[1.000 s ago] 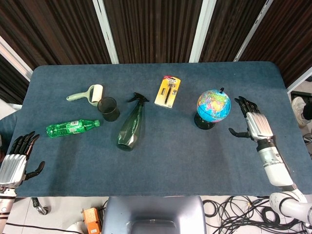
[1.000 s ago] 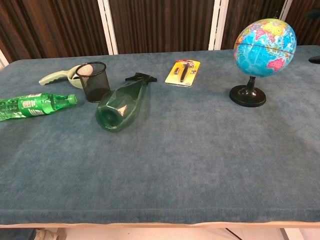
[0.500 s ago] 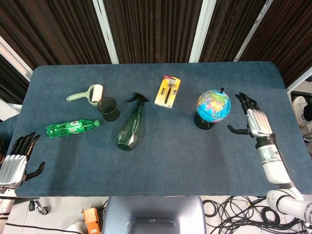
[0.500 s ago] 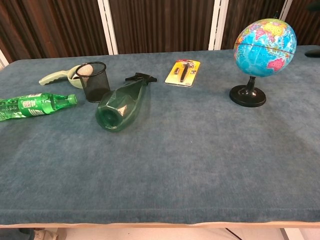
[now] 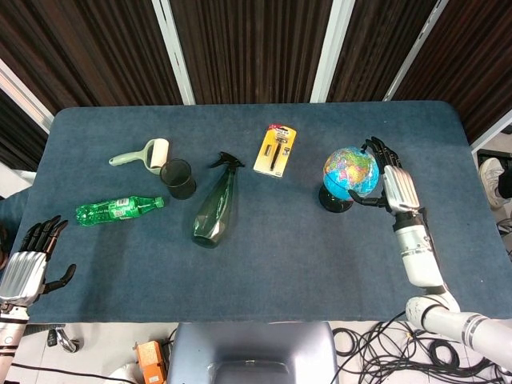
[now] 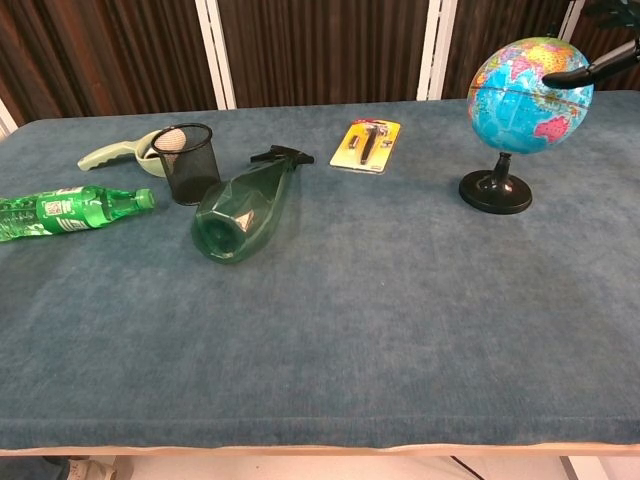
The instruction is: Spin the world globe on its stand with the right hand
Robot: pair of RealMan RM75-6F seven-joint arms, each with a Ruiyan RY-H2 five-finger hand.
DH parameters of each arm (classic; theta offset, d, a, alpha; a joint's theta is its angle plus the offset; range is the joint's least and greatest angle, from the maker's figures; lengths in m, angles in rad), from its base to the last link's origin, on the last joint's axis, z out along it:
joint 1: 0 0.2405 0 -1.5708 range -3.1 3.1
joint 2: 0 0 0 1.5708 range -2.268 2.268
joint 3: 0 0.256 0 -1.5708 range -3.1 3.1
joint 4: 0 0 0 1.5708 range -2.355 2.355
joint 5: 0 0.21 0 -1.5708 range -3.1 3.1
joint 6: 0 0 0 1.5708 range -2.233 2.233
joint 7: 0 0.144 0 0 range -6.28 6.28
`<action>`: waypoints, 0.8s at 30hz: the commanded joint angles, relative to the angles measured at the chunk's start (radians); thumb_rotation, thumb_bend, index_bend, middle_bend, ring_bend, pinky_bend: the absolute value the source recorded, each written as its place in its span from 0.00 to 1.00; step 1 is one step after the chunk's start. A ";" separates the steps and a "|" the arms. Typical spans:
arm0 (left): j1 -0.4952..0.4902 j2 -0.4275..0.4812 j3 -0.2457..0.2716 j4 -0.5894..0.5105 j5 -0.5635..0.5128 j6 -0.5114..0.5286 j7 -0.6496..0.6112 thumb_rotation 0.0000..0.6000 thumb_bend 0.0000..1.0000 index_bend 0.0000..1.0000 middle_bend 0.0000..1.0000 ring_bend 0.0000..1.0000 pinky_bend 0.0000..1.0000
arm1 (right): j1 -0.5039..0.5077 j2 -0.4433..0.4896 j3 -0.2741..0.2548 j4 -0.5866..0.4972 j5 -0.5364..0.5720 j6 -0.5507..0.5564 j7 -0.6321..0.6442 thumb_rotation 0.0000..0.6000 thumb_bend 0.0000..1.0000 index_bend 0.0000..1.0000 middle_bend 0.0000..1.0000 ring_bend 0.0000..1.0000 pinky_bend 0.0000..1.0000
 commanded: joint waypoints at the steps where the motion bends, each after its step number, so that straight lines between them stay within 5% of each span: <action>1: 0.001 0.001 0.000 0.000 0.001 0.002 -0.002 1.00 0.34 0.00 0.00 0.00 0.00 | 0.004 -0.009 -0.001 0.013 0.009 -0.005 -0.007 1.00 0.14 0.00 0.00 0.00 0.00; 24: 0.003 0.004 0.003 -0.007 -0.001 0.002 0.005 1.00 0.35 0.00 0.00 0.00 0.00 | 0.003 -0.019 0.001 0.189 0.088 -0.106 0.022 1.00 0.13 0.00 0.00 0.00 0.00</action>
